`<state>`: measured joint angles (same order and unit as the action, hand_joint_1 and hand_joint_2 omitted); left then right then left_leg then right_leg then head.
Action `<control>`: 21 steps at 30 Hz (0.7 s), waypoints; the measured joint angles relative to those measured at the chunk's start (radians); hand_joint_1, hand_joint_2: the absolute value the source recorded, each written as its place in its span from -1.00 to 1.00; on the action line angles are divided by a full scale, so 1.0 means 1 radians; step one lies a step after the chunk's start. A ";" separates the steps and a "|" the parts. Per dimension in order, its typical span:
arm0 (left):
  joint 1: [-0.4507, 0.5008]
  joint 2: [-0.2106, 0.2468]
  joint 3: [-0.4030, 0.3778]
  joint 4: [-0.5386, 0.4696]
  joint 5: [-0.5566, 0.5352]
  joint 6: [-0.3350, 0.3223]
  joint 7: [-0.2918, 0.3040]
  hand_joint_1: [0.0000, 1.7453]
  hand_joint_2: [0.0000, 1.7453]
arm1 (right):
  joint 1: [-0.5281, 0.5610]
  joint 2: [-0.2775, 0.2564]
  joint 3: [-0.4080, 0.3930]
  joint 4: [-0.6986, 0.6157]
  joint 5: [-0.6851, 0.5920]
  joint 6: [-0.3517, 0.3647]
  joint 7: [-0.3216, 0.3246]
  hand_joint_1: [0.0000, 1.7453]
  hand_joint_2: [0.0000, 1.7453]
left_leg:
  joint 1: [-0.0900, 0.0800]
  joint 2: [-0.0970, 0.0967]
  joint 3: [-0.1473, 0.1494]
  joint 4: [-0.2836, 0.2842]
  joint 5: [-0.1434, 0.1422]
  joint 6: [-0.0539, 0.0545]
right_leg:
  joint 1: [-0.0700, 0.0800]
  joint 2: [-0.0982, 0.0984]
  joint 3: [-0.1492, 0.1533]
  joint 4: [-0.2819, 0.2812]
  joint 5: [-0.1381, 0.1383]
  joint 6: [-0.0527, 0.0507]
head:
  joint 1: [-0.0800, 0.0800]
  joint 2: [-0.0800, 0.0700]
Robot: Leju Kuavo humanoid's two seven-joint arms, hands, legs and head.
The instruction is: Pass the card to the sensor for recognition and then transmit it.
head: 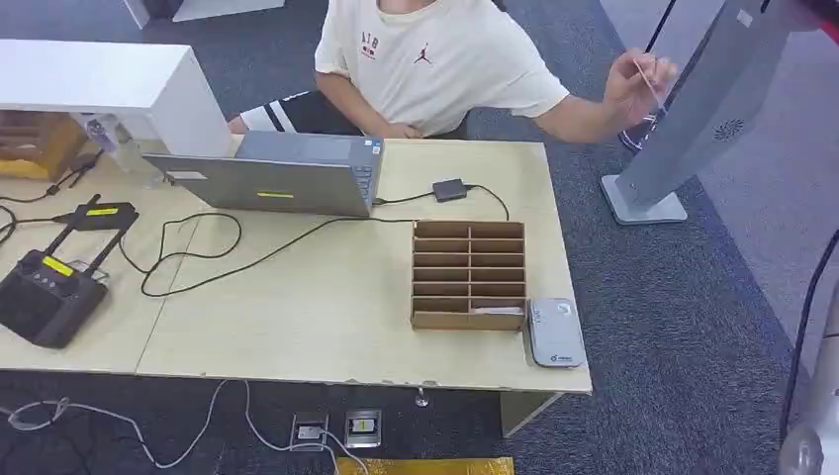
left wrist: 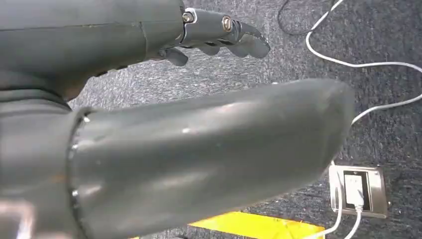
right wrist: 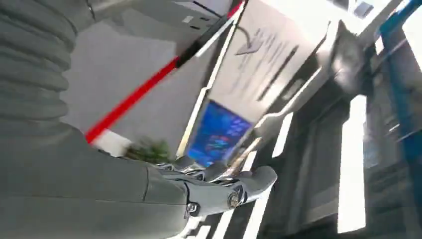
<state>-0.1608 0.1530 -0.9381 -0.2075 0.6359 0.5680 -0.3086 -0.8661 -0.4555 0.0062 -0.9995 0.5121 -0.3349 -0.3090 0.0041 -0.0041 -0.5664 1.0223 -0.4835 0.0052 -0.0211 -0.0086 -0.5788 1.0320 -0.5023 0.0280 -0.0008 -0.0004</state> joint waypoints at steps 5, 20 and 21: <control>0.005 0.000 -0.013 0.001 -0.009 0.000 0.000 -1.00 -1.00 | 0.000 -0.006 0.141 -0.059 0.144 0.029 0.000 -1.00 1.00 | 0.000 -0.003 -0.001 0.000 0.000 0.000 | 0.000 -0.002 0.000 0.000 0.000 0.000 | 0.001 0.000; 0.005 0.002 -0.044 0.002 -0.025 -0.013 0.000 -1.00 -1.00 | -0.003 -0.016 0.379 -0.105 0.252 0.160 0.011 -1.00 1.00 | 0.000 -0.003 -0.001 0.000 0.000 0.000 | 0.000 -0.002 0.000 -0.001 0.000 0.000 | 0.001 0.000; 0.005 0.002 -0.046 0.002 -0.026 -0.013 0.000 -1.00 -1.00 | -0.003 -0.016 0.390 -0.104 0.253 0.165 0.012 -1.00 1.00 | 0.000 -0.003 -0.001 0.000 0.000 0.000 | 0.000 -0.002 0.000 -0.001 0.000 0.000 | 0.001 0.000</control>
<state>-0.1558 0.1549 -0.9838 -0.2056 0.6096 0.5550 -0.3086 -0.8688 -0.4719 0.3959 -1.1040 0.7649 -0.1701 -0.2972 0.0043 -0.0072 -0.5677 1.0223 -0.4833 0.0049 -0.0209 -0.0110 -0.5792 1.0312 -0.5024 0.0278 0.0000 -0.0004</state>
